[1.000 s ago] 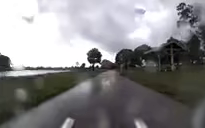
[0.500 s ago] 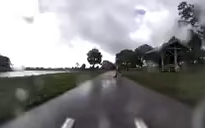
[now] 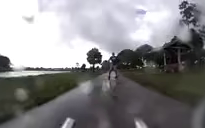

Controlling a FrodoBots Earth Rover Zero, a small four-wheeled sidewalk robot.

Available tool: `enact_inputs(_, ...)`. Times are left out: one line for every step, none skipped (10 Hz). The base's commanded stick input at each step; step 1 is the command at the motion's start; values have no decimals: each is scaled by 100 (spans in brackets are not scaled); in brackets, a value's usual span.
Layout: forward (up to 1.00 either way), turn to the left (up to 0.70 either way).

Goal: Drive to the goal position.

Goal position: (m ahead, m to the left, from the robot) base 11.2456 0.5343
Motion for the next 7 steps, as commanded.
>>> enact_inputs(100,0)
enact_inputs(100,0)
enact_inputs(100,0)
enact_inputs(100,0)
enact_inputs(100,0)
enact_inputs(100,0)
enact_inputs(100,0)
